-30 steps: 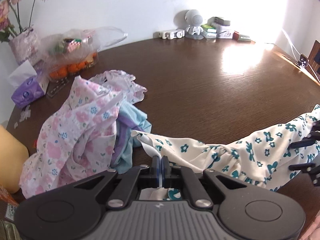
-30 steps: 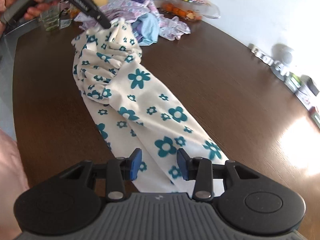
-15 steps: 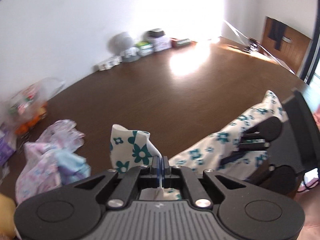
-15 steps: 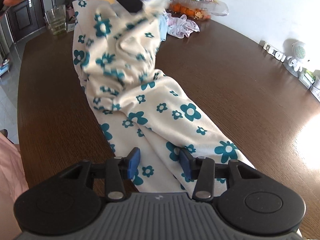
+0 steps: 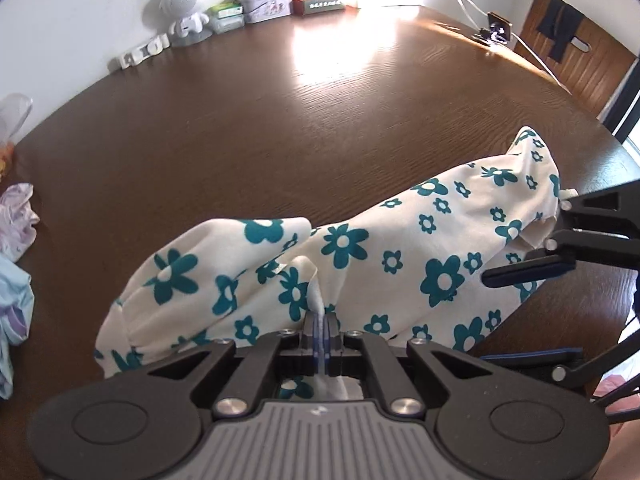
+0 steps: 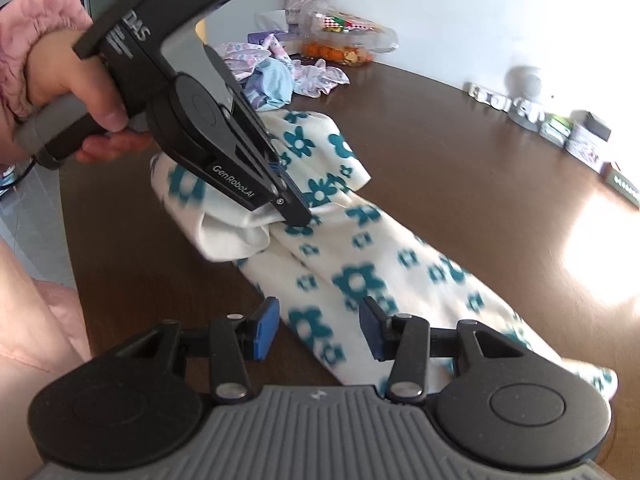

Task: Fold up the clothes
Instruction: 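Fold the dress end over with the left tool while the right tool holds the strip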

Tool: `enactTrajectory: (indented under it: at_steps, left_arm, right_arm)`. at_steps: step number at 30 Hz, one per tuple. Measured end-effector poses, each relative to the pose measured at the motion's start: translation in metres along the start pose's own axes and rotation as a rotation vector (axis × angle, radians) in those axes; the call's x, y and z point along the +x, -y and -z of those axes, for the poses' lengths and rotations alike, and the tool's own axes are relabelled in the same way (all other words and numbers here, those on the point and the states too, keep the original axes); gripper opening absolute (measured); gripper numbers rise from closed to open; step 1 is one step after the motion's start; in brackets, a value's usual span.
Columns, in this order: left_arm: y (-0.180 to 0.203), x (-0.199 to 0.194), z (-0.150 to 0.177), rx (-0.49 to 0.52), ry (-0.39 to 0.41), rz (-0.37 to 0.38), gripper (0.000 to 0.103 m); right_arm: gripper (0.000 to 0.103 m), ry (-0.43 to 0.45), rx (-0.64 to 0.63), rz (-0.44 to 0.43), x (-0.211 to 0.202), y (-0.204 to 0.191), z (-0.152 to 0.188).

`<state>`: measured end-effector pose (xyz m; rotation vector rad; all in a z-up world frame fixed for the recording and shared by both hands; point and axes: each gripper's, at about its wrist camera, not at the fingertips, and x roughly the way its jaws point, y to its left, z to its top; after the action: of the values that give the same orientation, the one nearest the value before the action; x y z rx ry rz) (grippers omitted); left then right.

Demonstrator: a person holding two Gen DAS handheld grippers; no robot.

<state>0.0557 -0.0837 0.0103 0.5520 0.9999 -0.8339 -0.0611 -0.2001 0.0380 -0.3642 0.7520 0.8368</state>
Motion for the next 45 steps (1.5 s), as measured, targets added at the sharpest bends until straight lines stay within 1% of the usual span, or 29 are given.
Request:
enactTrajectory:
  at_steps: [1,2,4,6,7,10,12,15,16,18,20,24,25,26,29,31,32,33,34,35,36,38,39,40,41,43,45]
  left_arm:
    - [0.001,-0.002,-0.001,-0.007,0.002,-0.003,0.004]
    - [0.002,-0.007,-0.002,-0.011,0.01,-0.003,0.009]
    - [0.006,-0.022,-0.005,-0.017,0.044,0.017,0.016]
    - [0.01,-0.041,-0.009,-0.011,0.092,0.035,0.031]
    - [0.012,-0.052,-0.011,-0.004,0.119,0.04,0.034]
    - [0.009,-0.085,-0.011,0.005,0.191,0.018,0.035]
    - [-0.003,-0.105,-0.006,-0.009,0.231,-0.015,0.035]
    - [-0.03,-0.129,0.011,-0.061,0.262,-0.083,0.035]
    - [-0.039,-0.136,0.019,-0.078,0.263,-0.103,0.035]
    - [-0.057,-0.145,0.037,-0.091,0.245,-0.118,0.035]
    - [-0.066,-0.148,0.056,-0.059,0.212,-0.112,0.035]
    - [-0.055,-0.135,0.088,0.093,0.12,-0.064,0.035]
    - [-0.05,-0.128,0.094,0.137,0.102,-0.057,0.035]
    - [-0.043,-0.122,0.095,0.182,0.094,-0.066,0.035]
    - [-0.022,-0.104,0.095,0.323,0.106,-0.111,0.035]
    - [-0.009,-0.096,0.093,0.408,0.134,-0.118,0.035]
    - [-0.005,-0.091,0.091,0.434,0.144,-0.112,0.033]
    - [-0.001,-0.087,0.09,0.461,0.155,-0.107,0.025]
    - [0.003,-0.083,0.088,0.487,0.165,-0.101,0.02]
    - [0.008,-0.079,0.087,0.513,0.175,-0.096,0.014]
    - [0.011,-0.074,0.085,0.533,0.183,-0.091,0.01]
    - [0.01,-0.064,0.082,0.533,0.189,-0.083,0.006]
    - [0.009,-0.06,0.08,0.527,0.194,-0.078,0.005]
    - [0.008,-0.055,0.078,0.522,0.197,-0.072,0.005]
    - [0.006,-0.052,0.076,0.515,0.198,-0.065,0.004]
    - [0.006,-0.045,0.072,0.509,0.196,-0.045,0.004]
    - [0.006,-0.035,0.067,0.504,0.186,-0.029,0.004]
  right_arm:
    - [0.045,0.002,0.004,-0.002,-0.002,0.003,0.003]
    - [0.045,0.005,0.007,-0.004,-0.004,0.006,0.005]
    - [0.045,0.015,0.014,-0.006,-0.007,0.01,0.008]
    - [0.046,0.025,0.021,-0.008,-0.009,0.011,0.011]
    - [0.046,0.028,0.025,-0.009,-0.01,0.011,0.012]
    - [0.046,0.028,0.03,-0.011,-0.011,0.009,0.014]
    - [0.046,0.02,0.028,-0.006,-0.01,0.007,0.013]
    - [0.046,0.01,0.025,0.002,-0.009,0.004,0.01]
    - [0.046,0.009,0.021,0.005,-0.009,0.004,0.007]
    - [0.046,0.009,0.007,0.015,-0.009,0.002,0.0]
    - [0.046,0.012,-0.011,0.026,-0.012,0.002,-0.009]
    - [0.046,0.012,-0.059,0.036,-0.018,0.002,-0.038]
    - [0.046,0.008,-0.079,0.037,-0.018,0.0,-0.048]
    - [0.046,0.0,-0.112,0.041,-0.017,-0.003,-0.06]
    - [0.046,-0.039,-0.222,0.049,-0.003,-0.014,-0.1]
    - [0.046,-0.071,-0.268,0.028,0.013,-0.021,-0.125]
    - [0.046,-0.089,-0.28,0.007,0.024,-0.022,-0.137]
    - [0.046,-0.108,-0.29,-0.022,0.035,-0.023,-0.147]
    - [0.046,-0.127,-0.298,-0.045,0.047,-0.022,-0.157]
    - [0.046,-0.148,-0.304,-0.06,0.059,-0.02,-0.164]
    - [0.046,-0.17,-0.304,-0.073,0.07,-0.018,-0.169]
    - [0.04,-0.214,-0.286,-0.106,0.09,-0.012,-0.171]
    - [0.029,-0.233,-0.273,-0.126,0.099,-0.008,-0.172]
    - [0.015,-0.248,-0.253,-0.151,0.104,-0.005,-0.171]
    - [0.01,-0.262,-0.235,-0.176,0.107,-0.002,-0.169]
    - [0.009,-0.284,-0.215,-0.21,0.11,0.0,-0.163]
    - [0.009,-0.302,-0.22,-0.211,0.112,-0.001,-0.157]
